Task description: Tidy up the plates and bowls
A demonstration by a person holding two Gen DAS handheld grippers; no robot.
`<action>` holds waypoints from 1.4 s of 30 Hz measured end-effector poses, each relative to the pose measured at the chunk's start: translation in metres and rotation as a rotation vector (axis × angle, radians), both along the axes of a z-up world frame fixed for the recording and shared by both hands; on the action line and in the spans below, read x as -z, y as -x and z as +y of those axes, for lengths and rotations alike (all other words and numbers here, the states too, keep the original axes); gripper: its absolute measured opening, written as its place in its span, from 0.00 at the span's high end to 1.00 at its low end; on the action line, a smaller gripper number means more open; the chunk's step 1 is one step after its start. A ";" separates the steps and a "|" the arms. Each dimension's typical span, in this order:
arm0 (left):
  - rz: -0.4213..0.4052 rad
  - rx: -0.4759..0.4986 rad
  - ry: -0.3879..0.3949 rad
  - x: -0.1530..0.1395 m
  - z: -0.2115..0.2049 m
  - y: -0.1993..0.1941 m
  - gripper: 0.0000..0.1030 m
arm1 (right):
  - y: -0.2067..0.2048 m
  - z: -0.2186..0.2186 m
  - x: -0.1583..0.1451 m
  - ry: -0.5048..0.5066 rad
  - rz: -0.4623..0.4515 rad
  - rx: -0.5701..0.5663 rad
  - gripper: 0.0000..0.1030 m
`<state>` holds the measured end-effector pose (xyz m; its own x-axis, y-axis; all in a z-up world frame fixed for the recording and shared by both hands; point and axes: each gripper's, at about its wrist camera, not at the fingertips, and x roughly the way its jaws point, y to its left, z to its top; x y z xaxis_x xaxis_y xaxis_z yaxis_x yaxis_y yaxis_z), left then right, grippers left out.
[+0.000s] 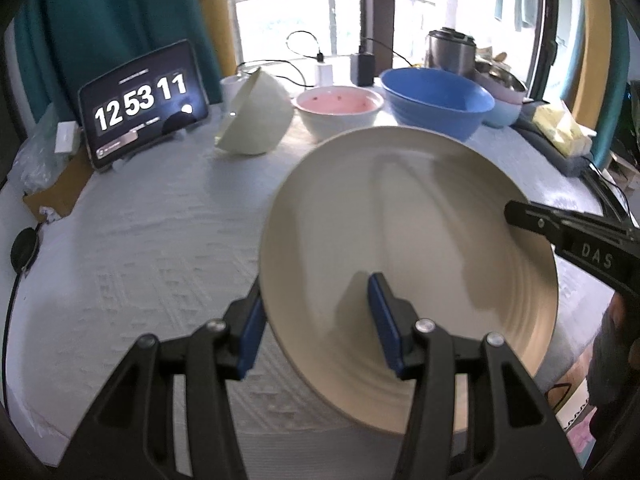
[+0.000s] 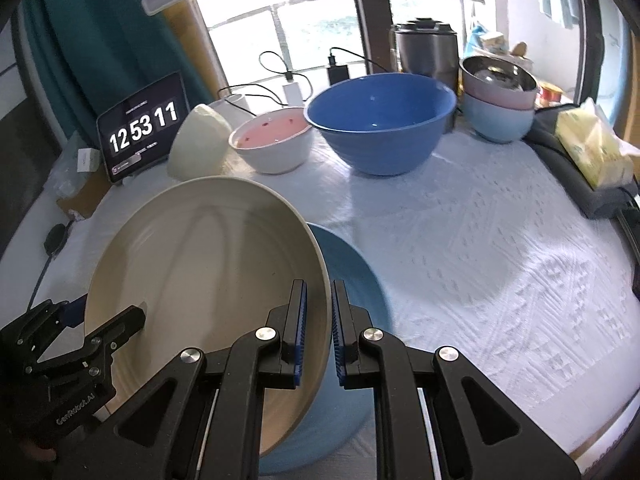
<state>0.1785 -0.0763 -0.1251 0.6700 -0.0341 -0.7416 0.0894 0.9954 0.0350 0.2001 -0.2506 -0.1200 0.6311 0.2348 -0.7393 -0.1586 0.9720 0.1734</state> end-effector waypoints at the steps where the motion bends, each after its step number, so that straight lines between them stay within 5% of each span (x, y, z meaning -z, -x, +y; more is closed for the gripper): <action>1: 0.002 0.004 -0.002 0.000 -0.002 0.000 0.51 | 0.000 -0.002 0.001 -0.001 0.001 0.003 0.87; 21: 0.087 0.006 -0.033 0.017 -0.020 -0.013 0.50 | 0.004 -0.033 0.008 -0.038 0.020 0.044 0.87; 42: 0.062 -0.009 -0.040 0.010 -0.017 -0.023 0.50 | -0.009 -0.040 0.009 -0.049 0.034 0.053 0.87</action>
<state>0.2015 -0.0932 -0.1355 0.6227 0.0023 -0.7825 0.0838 0.9940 0.0696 0.2089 -0.2905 -0.1294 0.6185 0.2380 -0.7489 -0.1002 0.9691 0.2253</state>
